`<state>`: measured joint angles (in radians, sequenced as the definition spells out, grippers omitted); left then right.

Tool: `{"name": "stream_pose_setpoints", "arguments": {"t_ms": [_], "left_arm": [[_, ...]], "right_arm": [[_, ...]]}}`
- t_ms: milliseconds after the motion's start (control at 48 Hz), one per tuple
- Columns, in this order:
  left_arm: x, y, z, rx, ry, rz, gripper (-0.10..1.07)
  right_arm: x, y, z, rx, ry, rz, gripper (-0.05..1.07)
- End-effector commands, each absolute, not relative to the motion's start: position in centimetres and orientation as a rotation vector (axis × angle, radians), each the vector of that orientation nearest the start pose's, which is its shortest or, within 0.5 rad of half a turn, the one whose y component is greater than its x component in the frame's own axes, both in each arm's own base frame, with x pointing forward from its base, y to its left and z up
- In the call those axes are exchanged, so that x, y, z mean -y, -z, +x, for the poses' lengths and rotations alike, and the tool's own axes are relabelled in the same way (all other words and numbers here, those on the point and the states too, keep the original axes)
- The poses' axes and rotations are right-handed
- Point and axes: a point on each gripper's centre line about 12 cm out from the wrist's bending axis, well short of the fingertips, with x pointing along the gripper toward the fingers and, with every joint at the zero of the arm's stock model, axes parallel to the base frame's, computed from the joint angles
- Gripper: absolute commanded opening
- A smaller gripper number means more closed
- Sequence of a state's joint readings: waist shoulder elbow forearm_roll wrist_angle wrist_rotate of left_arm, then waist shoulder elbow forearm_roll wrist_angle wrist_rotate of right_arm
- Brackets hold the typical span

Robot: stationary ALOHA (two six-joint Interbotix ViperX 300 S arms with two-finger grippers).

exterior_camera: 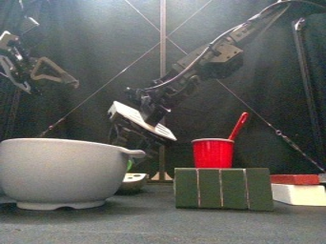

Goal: Grab sushi roll

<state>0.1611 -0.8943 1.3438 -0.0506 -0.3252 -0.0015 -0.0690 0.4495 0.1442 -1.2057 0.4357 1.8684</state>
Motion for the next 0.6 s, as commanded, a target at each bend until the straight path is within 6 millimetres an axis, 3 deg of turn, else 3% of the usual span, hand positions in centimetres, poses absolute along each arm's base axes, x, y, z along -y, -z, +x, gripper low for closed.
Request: {"name": "stream_pose_setpoints", "arguments": {"t_ms": [0,583], "left_arm": [[-3.3,-22.1,19.0,-0.103,-0.182,-0.058,0.32],[-3.3,-22.1,19.0,-0.102,-0.182,-0.057,0.32]], "right_arm": [[8.5,-15.2,51.2,-0.509,0.677,0.538,0.87],[7.5,-18.0,49.8,-0.478,0.653,0.539,0.87]]}}
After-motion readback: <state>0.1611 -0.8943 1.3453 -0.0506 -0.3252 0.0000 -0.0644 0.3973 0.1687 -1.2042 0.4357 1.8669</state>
